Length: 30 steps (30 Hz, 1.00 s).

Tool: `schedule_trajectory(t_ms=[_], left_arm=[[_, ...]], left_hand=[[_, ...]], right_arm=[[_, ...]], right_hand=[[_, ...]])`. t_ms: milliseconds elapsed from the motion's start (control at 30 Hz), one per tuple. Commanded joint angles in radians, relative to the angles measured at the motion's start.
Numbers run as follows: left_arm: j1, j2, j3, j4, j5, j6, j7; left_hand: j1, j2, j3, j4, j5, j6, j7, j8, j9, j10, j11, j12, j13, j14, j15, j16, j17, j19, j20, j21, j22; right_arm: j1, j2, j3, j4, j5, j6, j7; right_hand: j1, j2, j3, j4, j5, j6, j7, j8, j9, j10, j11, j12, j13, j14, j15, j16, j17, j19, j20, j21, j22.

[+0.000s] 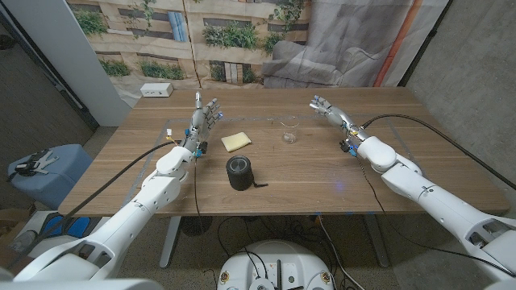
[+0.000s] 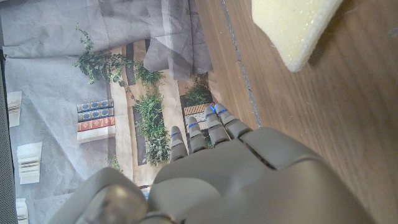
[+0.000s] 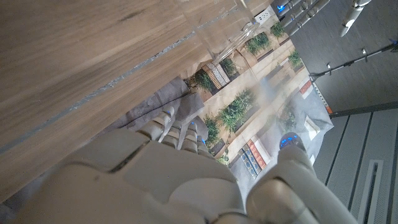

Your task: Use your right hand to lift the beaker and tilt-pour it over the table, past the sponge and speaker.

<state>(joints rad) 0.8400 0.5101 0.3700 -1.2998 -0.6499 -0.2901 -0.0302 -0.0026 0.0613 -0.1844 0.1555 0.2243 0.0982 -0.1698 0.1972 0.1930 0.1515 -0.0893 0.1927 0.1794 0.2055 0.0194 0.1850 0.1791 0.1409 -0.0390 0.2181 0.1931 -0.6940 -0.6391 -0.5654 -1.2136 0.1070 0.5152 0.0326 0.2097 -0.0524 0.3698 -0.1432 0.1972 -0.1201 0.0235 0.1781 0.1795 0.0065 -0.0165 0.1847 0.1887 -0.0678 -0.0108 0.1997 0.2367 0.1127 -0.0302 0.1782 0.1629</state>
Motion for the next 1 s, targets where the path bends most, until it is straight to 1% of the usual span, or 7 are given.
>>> schedule_trajectory(t_ms=[33, 400, 600, 667, 833, 933, 1000], left_arm=[[0.000, 0.000, 0.000, 0.000, 0.000, 0.000, 0.000], [0.000, -0.001, 0.000, 0.001, 0.000, -0.001, 0.000], [0.000, -0.001, 0.000, 0.001, 0.000, -0.001, 0.000], [0.000, 0.000, 0.000, 0.001, 0.000, 0.000, 0.000], [0.000, 0.000, 0.000, 0.001, 0.000, -0.001, -0.001], [0.000, 0.000, 0.000, 0.001, 0.000, 0.000, 0.000], [0.000, 0.000, 0.000, 0.001, 0.000, 0.000, 0.000]], left_hand=[[0.001, 0.019, -0.005, 0.002, 0.004, 0.000, -0.009, 0.004, 0.003, 0.009, 0.000, 0.006, 0.003, 0.006, 0.000, 0.005, 0.005, 0.009, -0.007, 0.004, 0.003], [0.001, 0.019, -0.006, 0.002, 0.004, -0.002, -0.009, 0.003, 0.003, 0.009, 0.000, 0.006, 0.003, 0.006, 0.000, 0.005, 0.005, 0.009, -0.007, 0.004, 0.003], [0.001, 0.019, -0.006, 0.002, 0.004, -0.001, -0.008, 0.003, 0.003, 0.008, 0.001, 0.006, 0.003, 0.006, 0.000, 0.005, 0.005, 0.009, -0.007, 0.004, 0.003], [0.001, 0.019, -0.006, 0.002, 0.004, -0.001, -0.010, 0.003, 0.003, 0.009, 0.001, 0.006, 0.003, 0.005, 0.000, 0.005, 0.005, 0.009, -0.007, 0.004, 0.003], [0.001, 0.019, -0.006, 0.002, 0.004, -0.001, -0.009, 0.003, 0.003, 0.009, 0.000, 0.006, 0.003, 0.005, 0.001, 0.005, 0.005, 0.009, -0.007, 0.004, 0.003], [0.001, 0.019, -0.007, 0.002, 0.004, -0.001, -0.010, 0.003, 0.003, 0.009, 0.002, 0.006, 0.003, 0.005, 0.000, 0.005, 0.005, 0.009, -0.007, 0.004, 0.003], [0.001, 0.019, -0.007, 0.002, 0.004, -0.001, -0.010, 0.003, 0.003, 0.009, 0.002, 0.006, 0.003, 0.006, 0.001, 0.005, 0.005, 0.009, -0.007, 0.004, 0.003]], right_arm=[[0.067, 0.009, -0.052, 0.081, -0.115, 0.095, 0.024], [0.136, 0.045, -0.104, 0.181, -0.224, 0.181, -0.003], [0.171, 0.066, -0.131, 0.235, -0.262, 0.208, -0.016], [0.194, 0.086, -0.145, 0.288, -0.271, 0.227, -0.020], [0.228, 0.107, -0.167, 0.360, -0.282, 0.253, -0.033], [0.263, 0.124, -0.190, 0.434, -0.297, 0.288, -0.038], [0.274, 0.130, -0.200, 0.460, -0.299, 0.306, -0.042]], right_hand=[[0.015, -0.002, 0.007, -0.014, 0.003, -0.014, 0.004, 0.008, 0.002, 0.003, -0.010, 0.007, 0.004, 0.005, 0.002, 0.003, -0.002, 0.012, 0.002, 0.008, 0.002], [0.067, -0.009, 0.022, -0.035, 0.014, -0.045, -0.005, 0.009, 0.007, 0.000, -0.017, 0.010, 0.008, 0.012, 0.002, 0.006, -0.009, 0.023, 0.003, 0.010, 0.002], [0.101, -0.013, 0.032, -0.041, 0.021, -0.072, -0.011, 0.007, 0.009, -0.014, -0.020, 0.009, 0.011, 0.003, 0.004, 0.004, -0.012, 0.024, 0.003, 0.008, 0.002], [0.114, -0.015, 0.036, -0.042, 0.023, -0.079, -0.017, 0.008, 0.010, -0.020, -0.020, 0.008, 0.012, 0.001, 0.005, 0.003, -0.013, 0.024, 0.005, 0.008, 0.002], [0.129, -0.018, 0.040, -0.043, 0.026, -0.084, -0.018, 0.011, 0.012, -0.031, -0.019, 0.006, 0.013, -0.003, 0.006, 0.002, -0.014, 0.023, 0.006, 0.007, 0.002], [0.144, -0.021, 0.044, -0.044, 0.029, -0.091, -0.018, 0.012, 0.013, -0.040, -0.010, 0.005, 0.014, -0.010, 0.008, 0.000, -0.015, 0.020, 0.008, 0.006, 0.002], [0.151, -0.023, 0.045, -0.044, 0.030, -0.092, -0.015, 0.013, 0.013, -0.044, -0.010, 0.005, 0.015, -0.013, 0.011, 0.000, -0.015, 0.019, 0.007, 0.005, 0.002]])
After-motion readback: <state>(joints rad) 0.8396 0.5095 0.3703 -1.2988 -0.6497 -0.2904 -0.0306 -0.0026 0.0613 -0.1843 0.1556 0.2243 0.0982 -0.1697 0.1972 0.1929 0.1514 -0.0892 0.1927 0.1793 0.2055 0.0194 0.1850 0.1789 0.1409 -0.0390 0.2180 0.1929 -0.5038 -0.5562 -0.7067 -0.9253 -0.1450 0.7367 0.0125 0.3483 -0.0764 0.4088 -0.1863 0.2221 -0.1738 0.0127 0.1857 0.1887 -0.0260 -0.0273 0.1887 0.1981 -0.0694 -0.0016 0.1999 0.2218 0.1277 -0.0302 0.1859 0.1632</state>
